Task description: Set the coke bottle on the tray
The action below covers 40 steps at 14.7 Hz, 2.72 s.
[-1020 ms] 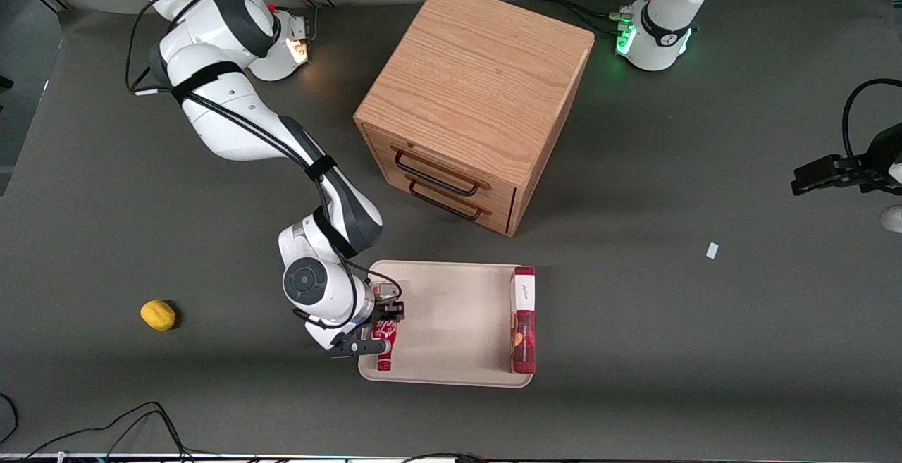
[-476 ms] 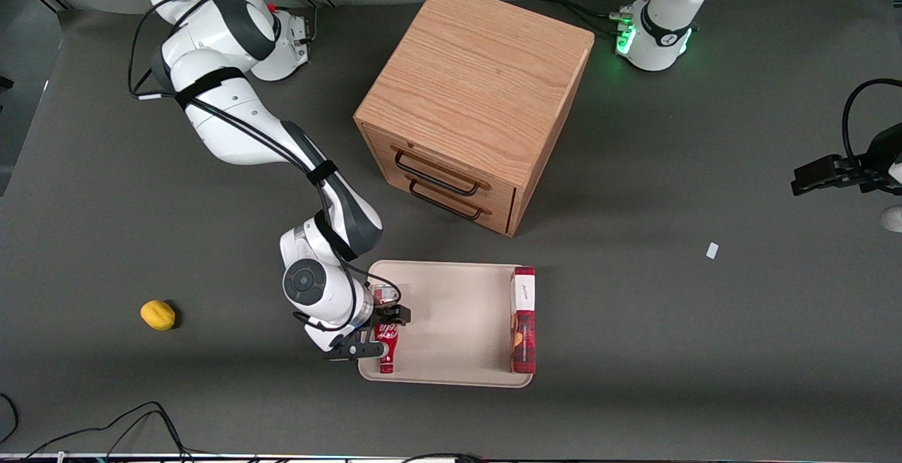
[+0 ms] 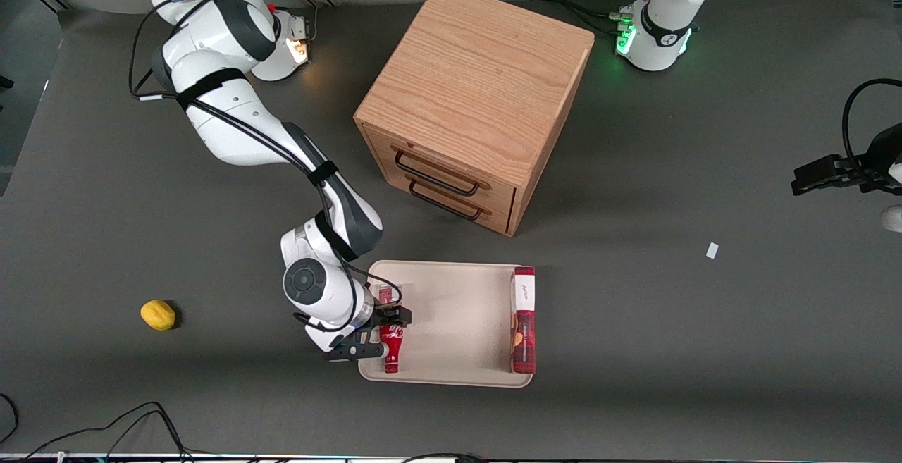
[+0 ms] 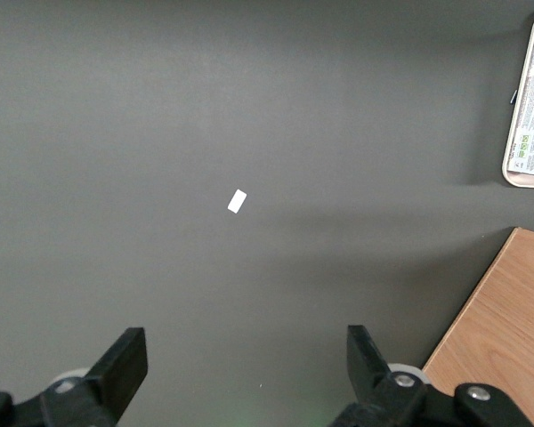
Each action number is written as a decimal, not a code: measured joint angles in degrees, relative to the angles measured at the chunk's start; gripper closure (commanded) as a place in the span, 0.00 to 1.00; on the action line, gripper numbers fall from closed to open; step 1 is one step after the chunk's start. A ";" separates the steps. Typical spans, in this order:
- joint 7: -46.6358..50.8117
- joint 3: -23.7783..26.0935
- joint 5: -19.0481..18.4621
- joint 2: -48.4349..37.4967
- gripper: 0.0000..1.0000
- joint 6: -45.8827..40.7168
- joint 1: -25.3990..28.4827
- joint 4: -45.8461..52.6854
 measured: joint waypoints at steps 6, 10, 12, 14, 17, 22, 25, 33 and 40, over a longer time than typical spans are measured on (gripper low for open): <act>0.00 0.00 0.00 -1.01 0.00 0.14 0.23 0.72; 0.00 -0.12 0.00 -4.37 0.00 -1.28 -0.27 0.88; -0.01 -0.14 0.00 -8.47 0.00 -6.78 -1.22 0.80; -0.09 -0.14 0.00 -13.42 0.00 -14.44 -2.59 0.65; -2.11 -0.14 2.44 -21.51 0.00 -25.99 -6.39 -0.39; -3.56 -3.20 7.72 -37.94 0.00 -29.13 -11.38 -14.90; -3.81 -7.19 9.82 -50.59 0.00 -29.02 -11.59 -27.56; -6.16 -12.82 12.02 -71.10 0.00 -29.97 -11.59 -47.72; -6.76 -13.68 9.76 -72.31 0.00 -32.19 -11.37 -46.69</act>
